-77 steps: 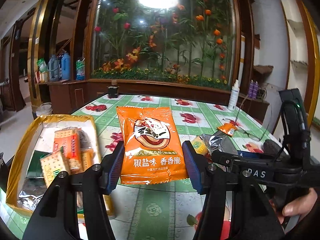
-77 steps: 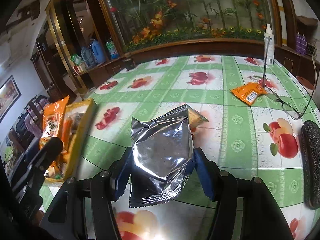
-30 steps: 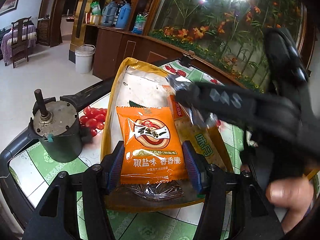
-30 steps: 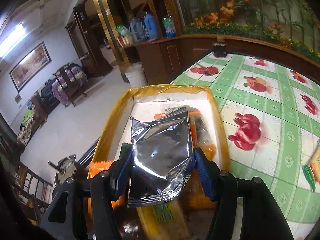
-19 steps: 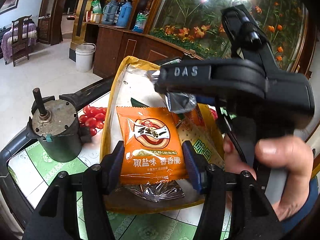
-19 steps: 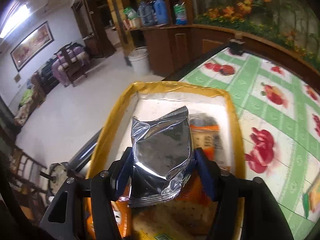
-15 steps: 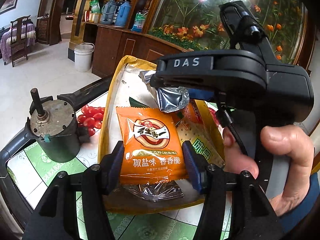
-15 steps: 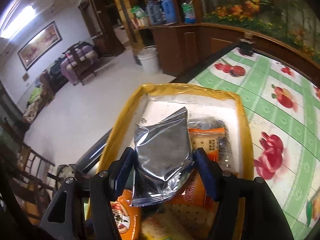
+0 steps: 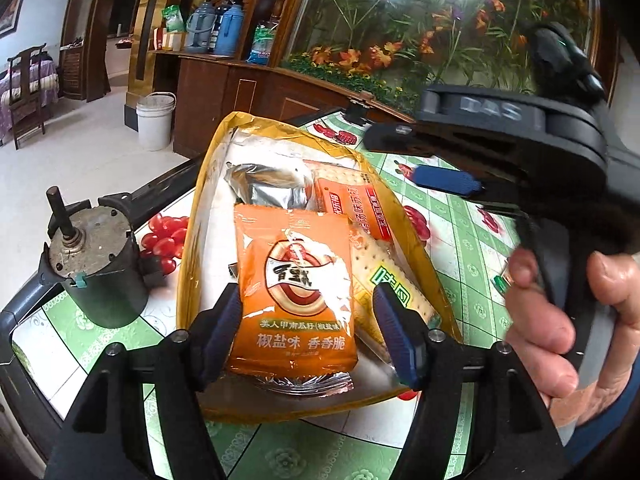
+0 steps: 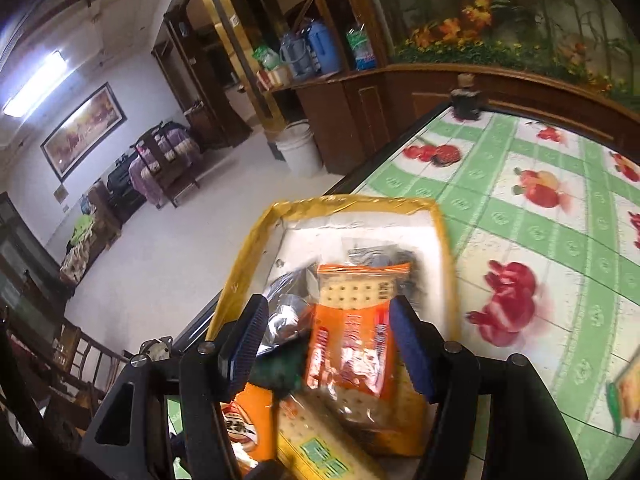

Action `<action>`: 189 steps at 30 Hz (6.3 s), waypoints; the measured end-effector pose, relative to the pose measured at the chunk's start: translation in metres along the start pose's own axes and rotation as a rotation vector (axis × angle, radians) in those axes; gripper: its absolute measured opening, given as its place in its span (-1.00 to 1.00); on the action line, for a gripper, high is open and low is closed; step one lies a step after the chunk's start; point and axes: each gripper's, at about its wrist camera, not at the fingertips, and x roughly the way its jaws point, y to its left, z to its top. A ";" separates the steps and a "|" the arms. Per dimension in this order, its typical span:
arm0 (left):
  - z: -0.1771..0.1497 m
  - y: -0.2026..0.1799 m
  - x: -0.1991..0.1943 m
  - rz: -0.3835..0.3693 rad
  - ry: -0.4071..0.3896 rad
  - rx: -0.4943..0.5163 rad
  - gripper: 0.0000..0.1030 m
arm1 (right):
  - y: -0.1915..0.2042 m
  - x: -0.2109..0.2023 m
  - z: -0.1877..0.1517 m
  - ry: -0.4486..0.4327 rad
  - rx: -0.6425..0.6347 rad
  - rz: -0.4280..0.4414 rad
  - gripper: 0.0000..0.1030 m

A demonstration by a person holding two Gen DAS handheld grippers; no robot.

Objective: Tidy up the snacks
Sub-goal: 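Grasp the second yellow WEIDAN pack with the left gripper while the right moves toward the small orange packet, then grasp the small orange packet with the right gripper while the left holds the WEIDAN pack, then lift the WEIDAN pack and orange packet up from the table with both grippers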

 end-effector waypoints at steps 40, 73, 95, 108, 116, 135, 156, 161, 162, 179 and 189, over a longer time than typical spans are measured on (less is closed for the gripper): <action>-0.022 -0.142 -0.019 -0.278 0.066 0.363 0.44 | -0.220 -0.138 -0.073 -0.009 0.189 -0.299 0.20; -0.019 -0.200 0.105 -0.117 0.242 0.393 -0.12 | -0.365 -0.178 -0.062 -0.168 0.686 -0.458 0.24; -0.018 -0.199 0.106 -0.103 0.236 0.391 -0.12 | -0.391 -0.112 -0.036 -0.011 0.664 -0.635 -0.22; -0.018 -0.198 0.106 -0.089 0.235 0.391 -0.12 | -0.297 -0.134 -0.090 0.132 0.423 -0.433 -0.19; -0.017 -0.196 0.107 -0.090 0.234 0.386 -0.12 | -0.294 -0.142 -0.085 0.053 0.443 -0.517 0.25; -0.007 -0.195 0.086 -0.167 0.124 0.365 -0.12 | -0.255 -0.136 -0.091 -0.009 0.278 -0.515 -0.23; -0.004 -0.205 0.036 -0.163 -0.239 0.443 -0.12 | -0.187 -0.166 -0.101 -0.184 0.127 -0.486 -0.23; -0.008 -0.206 0.020 -0.141 -0.370 0.475 -0.12 | -0.184 -0.173 -0.100 -0.227 0.111 -0.502 -0.23; -0.009 -0.207 0.017 -0.138 -0.396 0.483 -0.12 | -0.184 -0.174 -0.100 -0.233 0.110 -0.505 -0.23; -0.019 -0.205 -0.009 -0.123 -0.615 0.532 -0.11 | -0.178 -0.180 -0.101 -0.266 0.097 -0.498 -0.22; 0.016 -0.178 0.034 -0.263 -0.214 0.323 -0.11 | -0.188 -0.179 -0.100 -0.239 0.162 -0.484 -0.22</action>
